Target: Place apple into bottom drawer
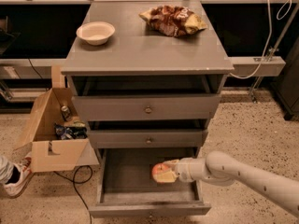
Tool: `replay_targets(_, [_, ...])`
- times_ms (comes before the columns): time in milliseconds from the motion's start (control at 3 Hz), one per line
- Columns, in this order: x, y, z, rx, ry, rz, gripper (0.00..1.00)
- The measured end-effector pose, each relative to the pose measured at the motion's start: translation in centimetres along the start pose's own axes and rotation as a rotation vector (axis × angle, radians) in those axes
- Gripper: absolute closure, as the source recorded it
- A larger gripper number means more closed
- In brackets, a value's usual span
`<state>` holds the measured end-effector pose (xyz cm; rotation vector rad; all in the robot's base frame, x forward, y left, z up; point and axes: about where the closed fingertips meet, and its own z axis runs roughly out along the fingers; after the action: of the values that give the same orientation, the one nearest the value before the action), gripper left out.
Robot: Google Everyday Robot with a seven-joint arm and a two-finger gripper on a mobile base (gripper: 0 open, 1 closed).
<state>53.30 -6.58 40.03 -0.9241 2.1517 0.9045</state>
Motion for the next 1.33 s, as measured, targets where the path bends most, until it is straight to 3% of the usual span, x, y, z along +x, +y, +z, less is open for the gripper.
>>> replay_targets(333, [0.2, 0.1, 0.1, -0.003, 0.001, 0.003, 1.0])
replay_targets(667, [0.9, -1.1, 0.9, 0.035, 0.018, -0.008, 1.0])
replay_targets(1000, [3.5, -5.7, 3.9, 0.079, 0.025, -0.039, 1.0])
replay_targets(1333, [4.9, -9.1, 5.7, 0.088, -0.009, -0.045, 1.0])
